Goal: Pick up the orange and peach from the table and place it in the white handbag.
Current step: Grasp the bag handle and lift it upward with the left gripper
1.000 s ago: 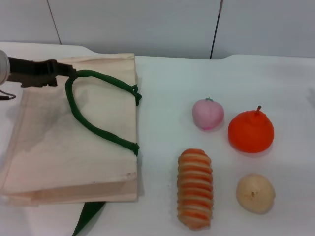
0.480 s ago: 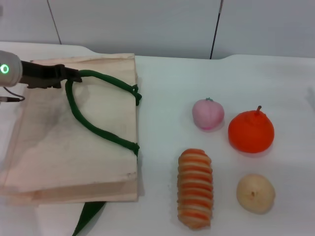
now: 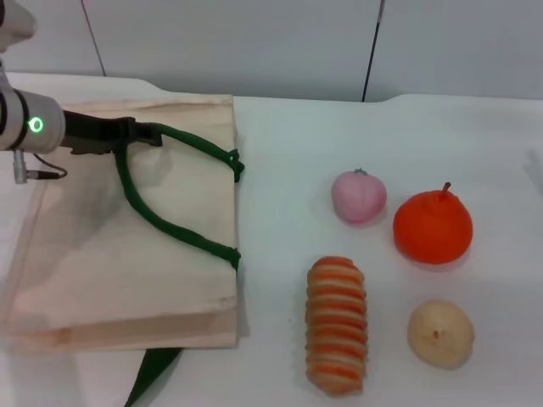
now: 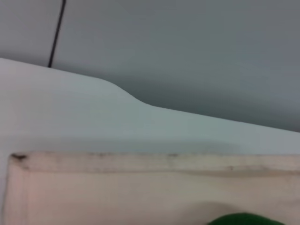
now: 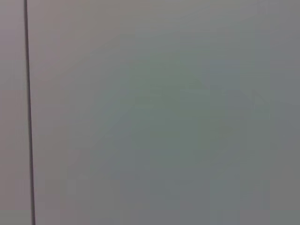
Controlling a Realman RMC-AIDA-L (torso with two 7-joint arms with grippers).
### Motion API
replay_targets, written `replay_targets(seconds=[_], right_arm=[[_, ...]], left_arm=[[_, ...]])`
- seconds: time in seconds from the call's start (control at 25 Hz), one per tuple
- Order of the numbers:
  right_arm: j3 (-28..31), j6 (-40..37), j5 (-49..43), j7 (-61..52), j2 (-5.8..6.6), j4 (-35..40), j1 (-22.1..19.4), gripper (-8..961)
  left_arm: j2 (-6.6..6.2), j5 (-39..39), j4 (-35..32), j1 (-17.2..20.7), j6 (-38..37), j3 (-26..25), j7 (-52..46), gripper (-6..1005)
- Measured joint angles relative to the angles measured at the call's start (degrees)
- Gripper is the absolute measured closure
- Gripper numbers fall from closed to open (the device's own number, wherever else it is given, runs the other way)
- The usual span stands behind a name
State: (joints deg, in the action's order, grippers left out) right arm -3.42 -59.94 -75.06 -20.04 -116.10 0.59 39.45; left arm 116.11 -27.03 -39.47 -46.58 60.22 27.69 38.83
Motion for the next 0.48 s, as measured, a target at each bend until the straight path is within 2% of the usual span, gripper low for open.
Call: replay_targets(seconds=[0.48], right_arm=[[0.0,0.0,0.0,0.0,0.00,-0.1,0.0,91]], left_arm=[[-0.05,0.5,2.4,-0.8,-0.8,0.0,0.8,320]])
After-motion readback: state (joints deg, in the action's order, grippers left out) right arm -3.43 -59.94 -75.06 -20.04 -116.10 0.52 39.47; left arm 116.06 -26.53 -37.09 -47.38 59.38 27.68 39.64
